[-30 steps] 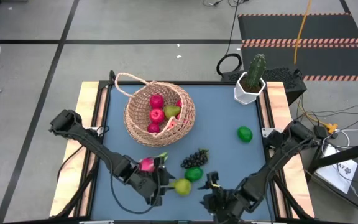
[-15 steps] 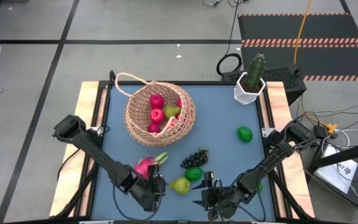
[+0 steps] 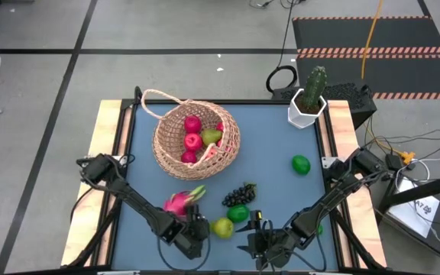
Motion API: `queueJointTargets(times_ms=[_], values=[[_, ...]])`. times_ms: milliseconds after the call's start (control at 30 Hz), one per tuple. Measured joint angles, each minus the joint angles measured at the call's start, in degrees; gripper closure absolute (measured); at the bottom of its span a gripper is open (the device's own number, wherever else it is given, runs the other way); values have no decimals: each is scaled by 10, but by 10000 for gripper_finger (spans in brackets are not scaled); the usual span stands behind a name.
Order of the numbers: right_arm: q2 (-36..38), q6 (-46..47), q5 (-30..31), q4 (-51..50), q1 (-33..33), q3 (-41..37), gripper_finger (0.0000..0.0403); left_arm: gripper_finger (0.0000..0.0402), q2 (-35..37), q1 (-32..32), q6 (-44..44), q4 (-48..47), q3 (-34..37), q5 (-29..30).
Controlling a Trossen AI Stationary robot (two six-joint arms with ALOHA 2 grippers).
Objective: Build produce basket
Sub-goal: Put the green pear into the basket
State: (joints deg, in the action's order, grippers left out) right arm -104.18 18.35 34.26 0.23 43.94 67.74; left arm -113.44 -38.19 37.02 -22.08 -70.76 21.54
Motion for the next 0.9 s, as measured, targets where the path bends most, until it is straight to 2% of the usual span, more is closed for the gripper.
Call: queueJointTargets(times_ms=[367,733,900], values=[[0,-6,0,1,13,0,175,244,-18,24,10,16,-1,-20],[0,-11,1,8,19,0,175,305,-18,31,8,21,-1,-22],[0,-11,1,8,19,0,175,352,-18,31,-2,20,-1,-21]])
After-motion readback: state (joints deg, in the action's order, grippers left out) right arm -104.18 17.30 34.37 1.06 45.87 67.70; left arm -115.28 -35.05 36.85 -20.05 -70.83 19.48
